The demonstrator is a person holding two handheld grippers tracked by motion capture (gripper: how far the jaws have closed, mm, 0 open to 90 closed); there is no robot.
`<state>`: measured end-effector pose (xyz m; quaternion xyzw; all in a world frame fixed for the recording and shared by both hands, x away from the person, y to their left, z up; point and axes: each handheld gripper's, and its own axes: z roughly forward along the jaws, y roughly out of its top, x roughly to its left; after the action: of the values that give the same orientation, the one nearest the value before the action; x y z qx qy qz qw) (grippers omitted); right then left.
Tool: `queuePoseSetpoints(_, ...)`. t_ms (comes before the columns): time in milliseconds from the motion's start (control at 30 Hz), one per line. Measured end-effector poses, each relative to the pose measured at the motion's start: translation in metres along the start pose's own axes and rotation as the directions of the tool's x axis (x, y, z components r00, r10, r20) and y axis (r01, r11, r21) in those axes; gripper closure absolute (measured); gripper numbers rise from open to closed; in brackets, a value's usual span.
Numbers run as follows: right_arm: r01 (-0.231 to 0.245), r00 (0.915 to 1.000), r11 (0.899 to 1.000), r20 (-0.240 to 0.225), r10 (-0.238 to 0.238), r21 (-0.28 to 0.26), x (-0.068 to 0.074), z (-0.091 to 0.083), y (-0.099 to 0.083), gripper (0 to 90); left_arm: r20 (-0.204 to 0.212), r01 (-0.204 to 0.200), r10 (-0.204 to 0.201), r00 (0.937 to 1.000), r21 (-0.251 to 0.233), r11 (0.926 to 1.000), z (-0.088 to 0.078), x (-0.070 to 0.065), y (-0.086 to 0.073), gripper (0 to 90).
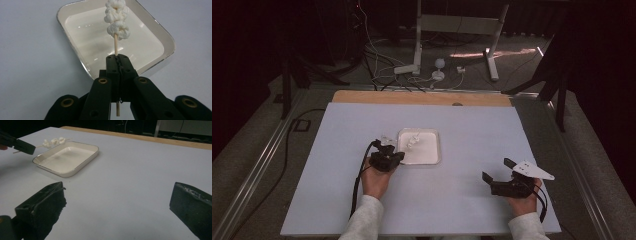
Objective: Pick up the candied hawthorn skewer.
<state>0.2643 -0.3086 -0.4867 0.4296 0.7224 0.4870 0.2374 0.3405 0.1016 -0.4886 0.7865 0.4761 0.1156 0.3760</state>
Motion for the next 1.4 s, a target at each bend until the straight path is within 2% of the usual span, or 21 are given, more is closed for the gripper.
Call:
queuePoseSetpoints(167,0.003,1.0,1.0,-0.003,-0.003,0.0,0.0,0.0,0.0,0.0,0.014,0.009,-0.009,0.9999,-0.016,0.9998,-0.009,0.005,-0.004,89.7)
queuePoseSetpoints(400,0.004,1.0,1.0,0.001,-0.004,0.001,0.0,0.001,0.0,0.0,0.041,-0.005,0.006,0.9991,-0.03,0.9995,-0.021,0.01,-0.01,89.6)
queuePoseSetpoints(700,0.004,1.0,1.0,-0.001,-0.004,0.002,0.001,0.001,0.0,0.0,0.052,-0.016,0.02,0.9985,-0.066,0.9977,-0.042,0.014,-0.021,89.6)
queuePoseSetpoints(933,0.006,1.0,1.0,0.0,-0.006,0.004,0.001,0.002,0.0,0.0,0.056,-0.012,0.017,0.9983,-0.081,0.9967,-0.053,0.019,-0.029,89.6)
queuePoseSetpoints(1200,0.011,0.9999,1.0,0.0,-0.011,0.0,0.002,0.002,0.001,0.0,0.068,-0.025,0.032,0.9972,-0.1,0.9947,-0.065,0.018,-0.036,89.6)
queuePoseSetpoints(1400,0.01,0.9999,1.0,-0.003,-0.01,-0.002,0.003,0.002,0.001,0.0,0.084,-0.053,0.063,0.9945,-0.115,0.9919,-0.074,0.018,-0.044,89.6)
